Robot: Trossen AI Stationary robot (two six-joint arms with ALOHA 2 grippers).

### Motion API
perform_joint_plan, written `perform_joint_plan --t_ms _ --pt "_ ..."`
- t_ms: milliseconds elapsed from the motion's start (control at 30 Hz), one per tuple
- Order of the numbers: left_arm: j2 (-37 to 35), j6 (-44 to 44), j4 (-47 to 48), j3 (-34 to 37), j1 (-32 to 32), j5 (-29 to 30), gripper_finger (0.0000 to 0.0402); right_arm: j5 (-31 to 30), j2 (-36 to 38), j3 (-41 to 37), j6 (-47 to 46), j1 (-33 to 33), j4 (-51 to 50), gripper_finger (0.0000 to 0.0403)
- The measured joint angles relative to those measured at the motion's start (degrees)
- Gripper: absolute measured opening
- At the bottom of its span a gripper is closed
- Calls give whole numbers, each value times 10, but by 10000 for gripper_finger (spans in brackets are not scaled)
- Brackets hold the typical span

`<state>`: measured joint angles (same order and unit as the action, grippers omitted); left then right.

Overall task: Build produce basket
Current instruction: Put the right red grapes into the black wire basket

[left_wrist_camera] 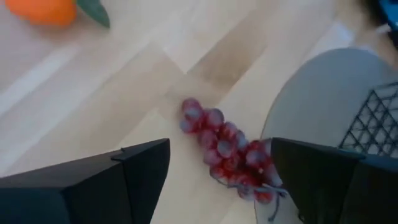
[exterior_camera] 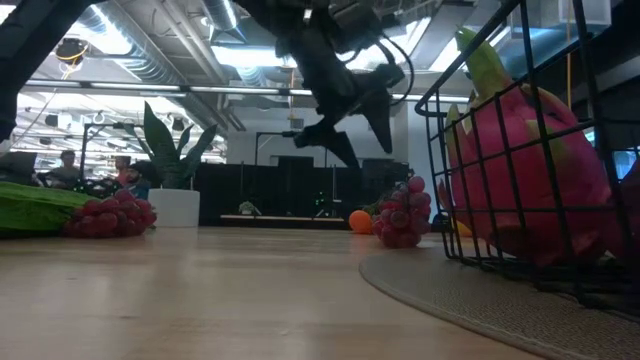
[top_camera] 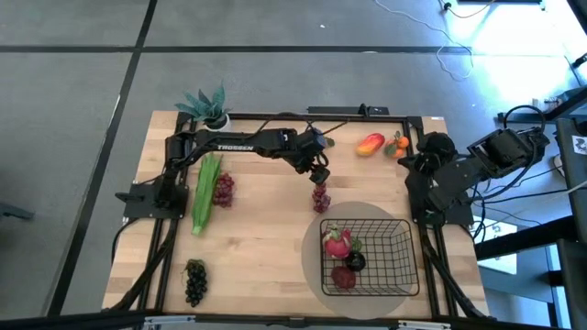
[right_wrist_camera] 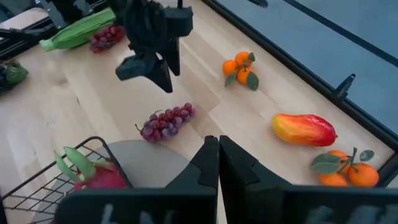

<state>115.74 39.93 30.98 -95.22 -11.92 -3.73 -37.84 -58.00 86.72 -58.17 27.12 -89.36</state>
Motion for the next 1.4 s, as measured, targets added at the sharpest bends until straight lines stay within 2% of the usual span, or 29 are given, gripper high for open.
perform_joint_plan --t_ms 233,333,500,600,667,733,800,1133,1400 --pt "0 19 -72 64 1 -2 254 0 0 0 0 -9 0 0" --pt "0 20 -138 93 3 -1 253 -1 0 0 0 -10 0 0" --pt "9 32 -199 114 8 -6 253 -1 0 0 0 -10 0 0" --pt "17 33 -194 116 9 -3 252 -2 0 0 0 -10 0 0" --pt "34 32 -226 112 14 14 251 -3 0 0 1 -10 0 0" --pt "36 30 -206 116 15 20 250 -3 0 0 -1 -10 0 0" --pt "49 30 -234 113 15 21 251 -3 0 0 -1 -10 0 0" --pt "68 20 -254 114 14 28 242 -9 0 0 -1 -10 0 0" --pt "68 0 -257 114 14 58 214 -11 0 0 -1 -10 0 0"
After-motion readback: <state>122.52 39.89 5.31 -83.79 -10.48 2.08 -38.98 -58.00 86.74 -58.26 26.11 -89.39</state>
